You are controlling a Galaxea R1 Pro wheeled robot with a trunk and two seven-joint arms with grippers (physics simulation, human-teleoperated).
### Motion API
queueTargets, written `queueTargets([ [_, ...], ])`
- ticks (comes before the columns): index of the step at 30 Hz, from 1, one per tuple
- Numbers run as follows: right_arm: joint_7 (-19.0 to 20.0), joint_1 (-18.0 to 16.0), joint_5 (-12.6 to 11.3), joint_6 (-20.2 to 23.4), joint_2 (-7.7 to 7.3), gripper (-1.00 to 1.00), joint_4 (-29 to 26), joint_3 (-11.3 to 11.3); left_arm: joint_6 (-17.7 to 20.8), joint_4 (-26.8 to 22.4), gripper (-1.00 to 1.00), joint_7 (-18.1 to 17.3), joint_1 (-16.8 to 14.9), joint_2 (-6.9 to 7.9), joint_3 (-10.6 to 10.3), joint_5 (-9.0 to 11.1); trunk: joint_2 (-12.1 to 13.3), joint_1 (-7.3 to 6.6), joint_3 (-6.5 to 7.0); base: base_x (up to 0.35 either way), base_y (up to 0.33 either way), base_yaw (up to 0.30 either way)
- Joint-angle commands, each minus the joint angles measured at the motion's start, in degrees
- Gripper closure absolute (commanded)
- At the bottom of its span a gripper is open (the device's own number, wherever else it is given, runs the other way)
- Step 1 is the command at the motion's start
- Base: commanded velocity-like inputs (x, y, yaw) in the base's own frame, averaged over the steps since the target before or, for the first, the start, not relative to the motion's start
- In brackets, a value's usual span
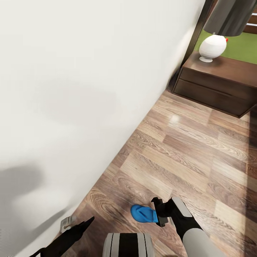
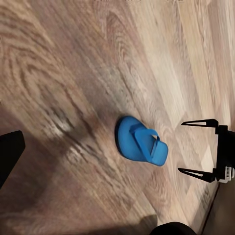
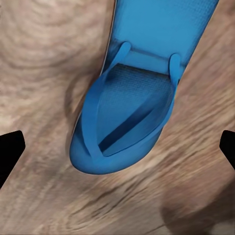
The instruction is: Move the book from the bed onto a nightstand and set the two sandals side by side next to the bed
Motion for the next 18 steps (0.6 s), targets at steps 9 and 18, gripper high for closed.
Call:
queueTargets([
  [9, -0.3, -0.01, 0.02, 0.37, 0.06, -1.0, -0.13, -0.31, 0.53, -0.02, -1.0, -0.09, -0.02, 0.0, 0.04, 0.52, -0.01, -0.01, -0.05, 0.0, 0.0, 0.191],
  [18, -0.3, 0.0, 0.02, 0.37, 0.06, -1.0, -0.08, -0.24, 0.53, 0.0, -1.0, -0.09, -0.02, 0.0, 0.04, 0.52, -0.01, -0.01, -0.16, 0.0, 0.0, 0.054],
])
